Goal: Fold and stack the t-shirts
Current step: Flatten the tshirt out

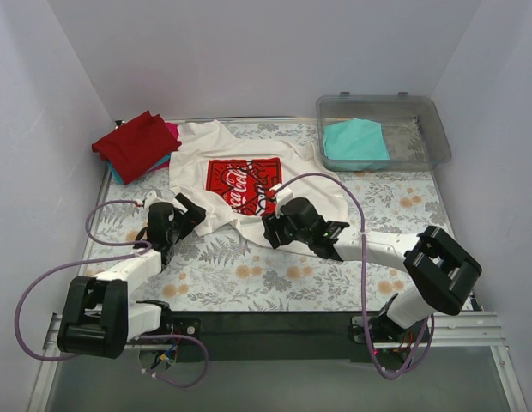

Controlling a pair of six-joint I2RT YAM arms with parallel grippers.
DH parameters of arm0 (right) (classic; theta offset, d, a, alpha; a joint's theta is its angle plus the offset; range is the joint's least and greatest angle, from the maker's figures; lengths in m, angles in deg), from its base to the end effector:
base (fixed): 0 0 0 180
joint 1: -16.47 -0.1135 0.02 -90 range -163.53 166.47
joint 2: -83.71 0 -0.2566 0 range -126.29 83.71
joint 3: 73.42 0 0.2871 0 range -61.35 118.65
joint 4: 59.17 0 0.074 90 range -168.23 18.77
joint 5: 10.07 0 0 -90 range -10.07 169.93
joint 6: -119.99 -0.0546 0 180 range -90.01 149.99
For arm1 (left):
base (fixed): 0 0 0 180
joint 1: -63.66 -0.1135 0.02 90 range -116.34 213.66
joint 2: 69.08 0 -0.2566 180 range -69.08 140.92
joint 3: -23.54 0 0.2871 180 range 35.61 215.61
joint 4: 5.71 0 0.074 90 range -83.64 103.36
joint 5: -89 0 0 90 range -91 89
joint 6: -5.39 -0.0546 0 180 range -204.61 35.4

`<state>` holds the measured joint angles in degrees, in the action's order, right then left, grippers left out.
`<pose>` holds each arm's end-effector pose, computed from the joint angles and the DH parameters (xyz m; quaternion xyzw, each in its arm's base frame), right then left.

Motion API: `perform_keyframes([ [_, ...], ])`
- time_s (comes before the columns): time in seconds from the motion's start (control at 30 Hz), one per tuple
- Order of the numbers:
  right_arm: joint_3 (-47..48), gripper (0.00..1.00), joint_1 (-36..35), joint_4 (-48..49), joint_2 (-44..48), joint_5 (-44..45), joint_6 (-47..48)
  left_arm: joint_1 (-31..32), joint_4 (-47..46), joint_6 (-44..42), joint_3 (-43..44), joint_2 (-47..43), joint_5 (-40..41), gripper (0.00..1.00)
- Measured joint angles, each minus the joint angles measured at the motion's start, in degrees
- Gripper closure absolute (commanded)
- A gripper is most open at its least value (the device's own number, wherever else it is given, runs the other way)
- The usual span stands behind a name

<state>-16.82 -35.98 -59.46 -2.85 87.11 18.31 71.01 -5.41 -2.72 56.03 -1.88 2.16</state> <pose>0.2273 0.2845 0.1617 -0.2722 0.8221 0.2179 0.4501 0.2601 -0.0305 0.1128 -0.5471 0.6979 -0.3067 0.3457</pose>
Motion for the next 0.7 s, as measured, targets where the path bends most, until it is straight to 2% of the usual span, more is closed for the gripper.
perform_keyframes([
  [0.1,-0.3,0.48,0.1,0.0,0.1,0.0,0.0,0.0,-3.4,0.6,0.0,3.4,-1.0,0.2],
  [0.13,-0.5,0.48,0.1,0.0,0.1,0.1,0.0,0.0,-4.2,0.9,0.0,4.5,-1.3,0.27],
  [0.27,-0.9,0.48,0.2,-0.1,0.3,0.7,0.0,0.0,-5.4,1.4,0.0,6.1,-1.9,0.37],
  [0.33,-1.6,0.48,0.2,-0.3,0.7,1.3,0.0,0.0,-5.4,1.5,-0.1,5.4,-2.1,0.4],
  [0.37,-1.9,0.48,0.2,-0.5,1.0,1.6,0.0,0.0,-5.4,1.6,-0.2,4.9,-2.1,0.47],
  [0.47,-2.4,0.48,0.3,-1.3,1.6,2.2,0.0,0.0,-5.5,1.8,-1.0,1.8,-2.1,0.58],
  [0.57,-2.8,0.48,0.3,-1.4,1.8,2.8,0.0,0.0,-5.7,1.7,-1.4,0.1,-2.1,0.63],
  [0.6,-3.0,0.48,0.3,-1.4,1.8,2.9,-0.1,0.0,-5.9,1.7,-1.4,0.1,-2.1,0.73],
  [0.7,-3.7,0.48,0.3,-1.8,2.0,3.3,-0.2,0.0,-6.1,1.7,-1.4,0.1,-2.1,0.89],
])
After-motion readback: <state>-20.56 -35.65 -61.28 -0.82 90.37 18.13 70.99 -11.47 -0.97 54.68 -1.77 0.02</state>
